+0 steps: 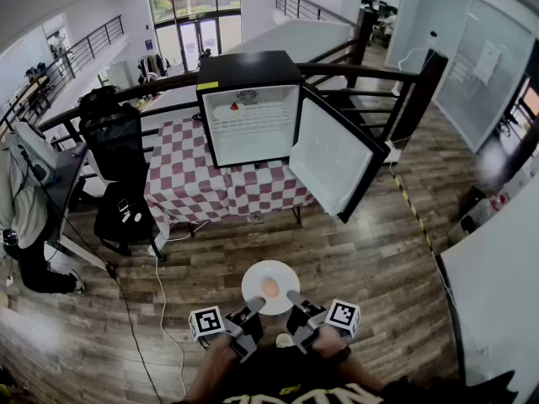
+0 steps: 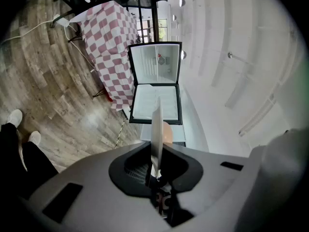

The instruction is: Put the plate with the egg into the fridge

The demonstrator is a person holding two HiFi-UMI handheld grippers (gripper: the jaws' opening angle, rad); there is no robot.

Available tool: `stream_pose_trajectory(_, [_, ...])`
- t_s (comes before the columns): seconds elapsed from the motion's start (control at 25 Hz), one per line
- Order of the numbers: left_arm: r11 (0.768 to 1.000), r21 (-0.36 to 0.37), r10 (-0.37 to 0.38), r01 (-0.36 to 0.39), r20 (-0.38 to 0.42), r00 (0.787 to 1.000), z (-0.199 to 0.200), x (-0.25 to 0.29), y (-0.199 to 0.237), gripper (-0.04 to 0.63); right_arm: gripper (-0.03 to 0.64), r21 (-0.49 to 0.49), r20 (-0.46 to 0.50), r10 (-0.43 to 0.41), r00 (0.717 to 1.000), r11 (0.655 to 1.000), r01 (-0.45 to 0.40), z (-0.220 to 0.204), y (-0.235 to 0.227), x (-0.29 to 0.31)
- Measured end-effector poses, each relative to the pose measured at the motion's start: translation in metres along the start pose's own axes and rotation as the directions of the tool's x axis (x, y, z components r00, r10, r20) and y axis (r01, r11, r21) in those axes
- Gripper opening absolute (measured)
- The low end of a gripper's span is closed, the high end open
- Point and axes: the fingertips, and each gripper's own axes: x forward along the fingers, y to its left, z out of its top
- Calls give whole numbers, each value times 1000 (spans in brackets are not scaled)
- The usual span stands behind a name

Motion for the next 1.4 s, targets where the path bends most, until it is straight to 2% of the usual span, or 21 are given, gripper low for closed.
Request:
stream_pose_trajectory(0.4, [999,-51,1,-3,-37,999,-17,23,2,48,31,11,51,8,999,1000,-9,18,-1,-23])
stream_pose_trajectory(0.68, [992,-119,41,-45,-34,999,-33,41,17,48,31,31,91,5,996,999,-8,34,-12,-41])
stream_pose_trajectory(0.88, [997,-56,54,-55,-17,998,-45,45,12,48,31,-91,88,47,995,995,-39,38,-5,-52])
stream_pose_trajectory(1.0, [994,-66,90,-89,14,996,-48,43,20,48,31,-39,58,38,998,999,-36,38,-18,-51])
stream_pose_trajectory(1.08, [990,-103,101,-97,37,994,-45,39,27,48,31,1,39,29,999,1000,-29,36,-25,-45])
stream_pose_trajectory(1.16, [986,-128,111,-103,55,992,-39,36,32,48,31,-16,34,12,999,1000,-12,33,-26,-39])
stream_pose_trajectory(1.4, [984,-117,138,-134,32,990,-4,49,41,46,31,3,80,-49,996,999,49,41,-26,-11])
